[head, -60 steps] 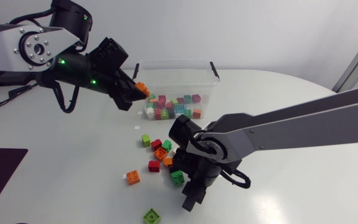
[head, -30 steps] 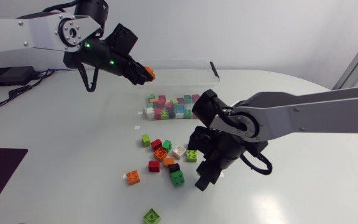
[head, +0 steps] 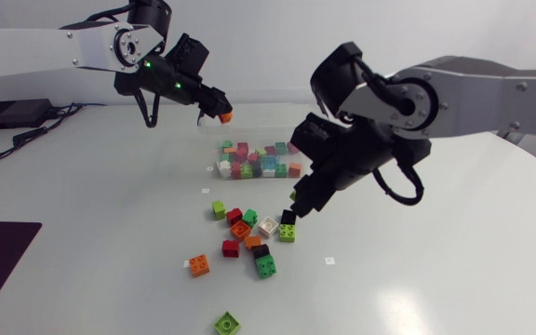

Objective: Place the duplo bricks in the container

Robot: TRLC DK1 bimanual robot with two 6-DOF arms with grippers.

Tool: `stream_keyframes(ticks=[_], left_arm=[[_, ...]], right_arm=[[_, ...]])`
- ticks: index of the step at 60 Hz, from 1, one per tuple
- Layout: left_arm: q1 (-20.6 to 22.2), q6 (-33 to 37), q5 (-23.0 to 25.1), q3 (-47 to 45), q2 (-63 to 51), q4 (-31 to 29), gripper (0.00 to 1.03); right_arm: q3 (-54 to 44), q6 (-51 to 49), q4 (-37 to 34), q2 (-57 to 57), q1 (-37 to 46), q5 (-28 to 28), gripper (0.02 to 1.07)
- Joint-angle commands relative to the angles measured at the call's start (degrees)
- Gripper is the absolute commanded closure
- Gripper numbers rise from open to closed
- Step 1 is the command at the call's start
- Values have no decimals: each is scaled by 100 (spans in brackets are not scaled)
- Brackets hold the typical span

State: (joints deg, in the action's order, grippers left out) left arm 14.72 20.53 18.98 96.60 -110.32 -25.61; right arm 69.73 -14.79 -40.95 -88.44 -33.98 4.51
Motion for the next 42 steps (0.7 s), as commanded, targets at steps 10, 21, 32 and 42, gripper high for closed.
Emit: stream_keyframes(ticks=[10, 21, 32, 42], left_arm=[[-75, 82, -26, -378, 591, 21, 5], [-110, 654, -35, -1459, 1628, -6, 5], [-92, 1427, -140, -2514, 2331, -313, 5], [31, 1919, -299, -3332, 2674, -384, 5]], right_arm=[[594, 20, 157, 29, 304, 181, 76], [954, 90, 474, -120, 532, 331, 76], [1341, 125, 737, -428, 717, 366, 76], [1578, 169, 948, -692, 805, 410, 76]])
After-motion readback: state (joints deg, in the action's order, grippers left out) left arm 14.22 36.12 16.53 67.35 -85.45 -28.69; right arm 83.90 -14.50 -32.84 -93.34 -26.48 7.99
